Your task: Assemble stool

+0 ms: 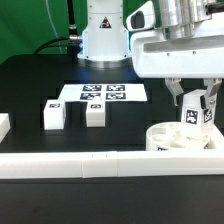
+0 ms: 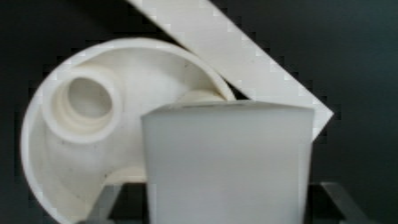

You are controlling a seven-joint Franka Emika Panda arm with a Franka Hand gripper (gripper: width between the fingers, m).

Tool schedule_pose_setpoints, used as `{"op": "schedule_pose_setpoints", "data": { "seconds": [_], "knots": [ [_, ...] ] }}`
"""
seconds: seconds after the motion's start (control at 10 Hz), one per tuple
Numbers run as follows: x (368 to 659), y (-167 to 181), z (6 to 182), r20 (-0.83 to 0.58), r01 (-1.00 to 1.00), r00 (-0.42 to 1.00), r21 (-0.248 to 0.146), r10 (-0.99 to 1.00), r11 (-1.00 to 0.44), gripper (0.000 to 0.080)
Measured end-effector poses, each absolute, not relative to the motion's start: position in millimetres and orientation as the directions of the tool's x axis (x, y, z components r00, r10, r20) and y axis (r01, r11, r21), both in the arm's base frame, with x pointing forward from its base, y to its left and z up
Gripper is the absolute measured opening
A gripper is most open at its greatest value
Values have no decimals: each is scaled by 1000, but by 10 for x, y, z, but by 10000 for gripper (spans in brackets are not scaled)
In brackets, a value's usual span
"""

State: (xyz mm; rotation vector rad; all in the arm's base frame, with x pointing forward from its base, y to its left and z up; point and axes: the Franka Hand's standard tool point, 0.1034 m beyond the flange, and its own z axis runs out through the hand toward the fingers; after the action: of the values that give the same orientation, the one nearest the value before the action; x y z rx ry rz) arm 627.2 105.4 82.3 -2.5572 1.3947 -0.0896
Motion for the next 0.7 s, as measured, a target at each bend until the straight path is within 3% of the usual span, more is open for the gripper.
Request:
{"op": "schedule_pose_setpoints", "data": {
  "seconds": [0.4, 0.7],
  "knots": [
    [6258, 1118, 808, -126, -947, 279, -202, -952, -251, 337],
    [6254, 1134, 806, -158, -967, 196, -195, -968, -164, 337]
  ]
}}
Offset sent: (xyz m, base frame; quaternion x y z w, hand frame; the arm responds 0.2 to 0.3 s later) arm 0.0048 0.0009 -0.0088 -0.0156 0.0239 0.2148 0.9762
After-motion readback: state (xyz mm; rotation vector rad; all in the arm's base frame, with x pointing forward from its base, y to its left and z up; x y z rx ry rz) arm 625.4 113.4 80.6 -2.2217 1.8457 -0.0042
